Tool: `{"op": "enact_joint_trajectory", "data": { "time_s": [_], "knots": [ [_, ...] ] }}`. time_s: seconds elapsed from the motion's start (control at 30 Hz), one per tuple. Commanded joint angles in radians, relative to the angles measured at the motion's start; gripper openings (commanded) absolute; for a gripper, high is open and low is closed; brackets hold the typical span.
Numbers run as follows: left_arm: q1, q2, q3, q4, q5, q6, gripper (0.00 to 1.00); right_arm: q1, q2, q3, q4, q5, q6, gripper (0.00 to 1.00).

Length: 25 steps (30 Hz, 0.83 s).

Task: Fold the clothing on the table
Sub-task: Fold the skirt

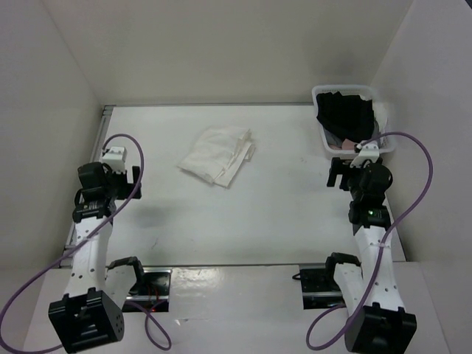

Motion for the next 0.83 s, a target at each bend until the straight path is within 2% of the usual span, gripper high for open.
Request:
{"op": "enact_joint_trajectory", "data": {
  "time_s": [0.0,0.13,0.2,0.33,0.73,0.8],
  "knots": [
    [-0.002,-0.041,-0.047,0.117,-0.004,0.004,1.00,-0.017,-0.014,-0.042,0.113,-0.110,-0.014,0.98],
    [-0.002,-0.127,-0.115,0.182,-0.004,-0.008,1.00,-0.027,-0.069,-0.069,0.093,-0.139,-0.006,0.98],
    [-0.002,-0.181,-0.155,0.192,-0.013,-0.008,1.00,-0.027,-0.083,-0.089,0.093,-0.093,0.005,0.98],
    [0.007,-0.181,-0.155,0.202,-0.022,-0.019,1.00,-0.027,-0.103,-0.111,0.118,-0.035,0.048,0.98],
    [0.016,-0.222,-0.153,0.193,-0.053,-0.037,1.00,0.025,-0.151,-0.203,0.190,-0.075,0.056,0.98],
    [0.016,-0.223,-0.132,0.167,-0.021,-0.028,1.00,0.036,-0.151,-0.203,0.190,-0.058,0.065,0.98]
  ]
}}
